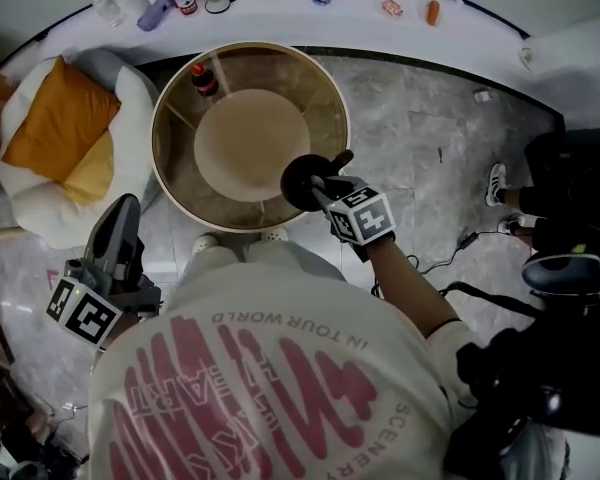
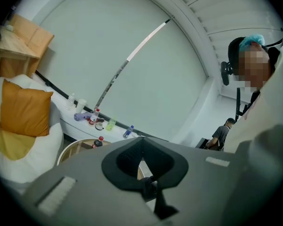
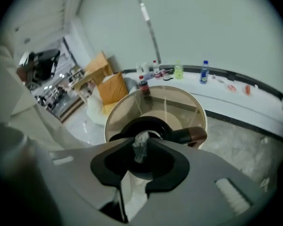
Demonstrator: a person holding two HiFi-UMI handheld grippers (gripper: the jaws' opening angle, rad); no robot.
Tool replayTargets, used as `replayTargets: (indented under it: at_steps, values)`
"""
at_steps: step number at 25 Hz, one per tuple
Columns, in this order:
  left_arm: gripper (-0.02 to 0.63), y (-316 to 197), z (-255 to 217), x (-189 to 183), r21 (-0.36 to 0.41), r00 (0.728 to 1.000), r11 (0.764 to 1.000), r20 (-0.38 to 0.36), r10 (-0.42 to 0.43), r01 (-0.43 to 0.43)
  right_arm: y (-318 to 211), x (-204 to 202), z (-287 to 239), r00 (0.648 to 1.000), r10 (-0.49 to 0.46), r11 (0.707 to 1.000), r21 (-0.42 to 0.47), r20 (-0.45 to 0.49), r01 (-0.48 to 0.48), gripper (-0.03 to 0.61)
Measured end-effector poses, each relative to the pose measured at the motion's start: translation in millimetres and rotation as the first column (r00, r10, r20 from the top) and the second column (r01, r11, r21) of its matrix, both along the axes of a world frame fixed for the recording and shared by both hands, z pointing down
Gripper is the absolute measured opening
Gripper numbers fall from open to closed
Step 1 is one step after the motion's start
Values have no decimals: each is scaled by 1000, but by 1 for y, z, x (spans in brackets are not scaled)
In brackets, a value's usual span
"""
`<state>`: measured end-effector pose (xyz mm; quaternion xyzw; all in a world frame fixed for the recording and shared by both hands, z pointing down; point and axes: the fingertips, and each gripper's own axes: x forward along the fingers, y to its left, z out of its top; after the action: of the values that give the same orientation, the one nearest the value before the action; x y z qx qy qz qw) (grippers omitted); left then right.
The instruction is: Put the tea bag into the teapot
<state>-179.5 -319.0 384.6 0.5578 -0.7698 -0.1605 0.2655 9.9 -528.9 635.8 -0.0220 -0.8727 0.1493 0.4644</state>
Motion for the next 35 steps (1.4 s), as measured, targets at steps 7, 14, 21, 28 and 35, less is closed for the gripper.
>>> replayTargets:
  at_steps: [7,14,21,28,35]
  values:
    - [9,17,3,11,-23,997,997,19,-69,69,15,-6,17,976,-182,980,61,-117,190,84]
    - [11,22,9,21,-46,996,995,22,-84,84,17,-12,22,955,-266,961,43,-129,274,84]
    - [11,15,9,17,-46,997,996,25,-77,78,20,-18,22,949,-289,952,65,-123,299,86]
    - [9,4,6,14,-38,998,998,35,-44,45,18,-14,13,964,-246,966,57,-106,253,130]
    - [11,-8,5,13,-30,999,1000,34,-3,4,18,-9,8,978,-187,981,36,-96,192,143]
